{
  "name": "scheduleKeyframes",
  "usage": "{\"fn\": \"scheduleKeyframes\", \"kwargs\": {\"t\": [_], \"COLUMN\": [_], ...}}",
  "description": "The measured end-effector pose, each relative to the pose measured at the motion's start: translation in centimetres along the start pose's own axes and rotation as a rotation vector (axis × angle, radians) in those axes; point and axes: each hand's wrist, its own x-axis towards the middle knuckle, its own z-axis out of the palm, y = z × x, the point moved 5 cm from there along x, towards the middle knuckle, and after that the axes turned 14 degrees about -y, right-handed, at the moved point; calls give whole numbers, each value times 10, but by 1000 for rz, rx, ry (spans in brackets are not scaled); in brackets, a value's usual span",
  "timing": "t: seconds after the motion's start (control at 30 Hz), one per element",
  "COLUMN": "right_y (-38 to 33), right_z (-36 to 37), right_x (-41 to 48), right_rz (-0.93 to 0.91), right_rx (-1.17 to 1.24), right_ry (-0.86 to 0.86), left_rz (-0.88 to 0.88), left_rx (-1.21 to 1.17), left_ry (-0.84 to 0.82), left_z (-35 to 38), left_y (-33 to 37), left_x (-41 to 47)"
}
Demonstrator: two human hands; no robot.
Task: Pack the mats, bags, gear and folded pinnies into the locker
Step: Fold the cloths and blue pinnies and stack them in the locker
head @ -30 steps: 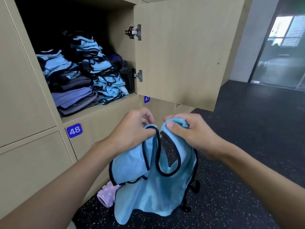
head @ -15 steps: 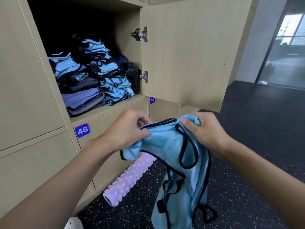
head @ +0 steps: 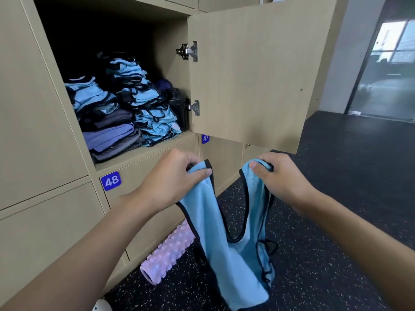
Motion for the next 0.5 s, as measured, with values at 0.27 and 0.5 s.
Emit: {"fn": "scheduleKeyframes", "kwargs": {"t": [0.27,0.5], "right_y": [-9,-32], "right_z": [5,21], "right_x": [-2,-7], "right_rz": [31,44], "right_rx": [219,677], "right_ry": [-92,-291], "left_rz": [-18,40], "left_rx": [34,6], "left_ry": [136,96], "left_z": [-4,6], "left_y": [12,20], "left_x": [-2,4]}}
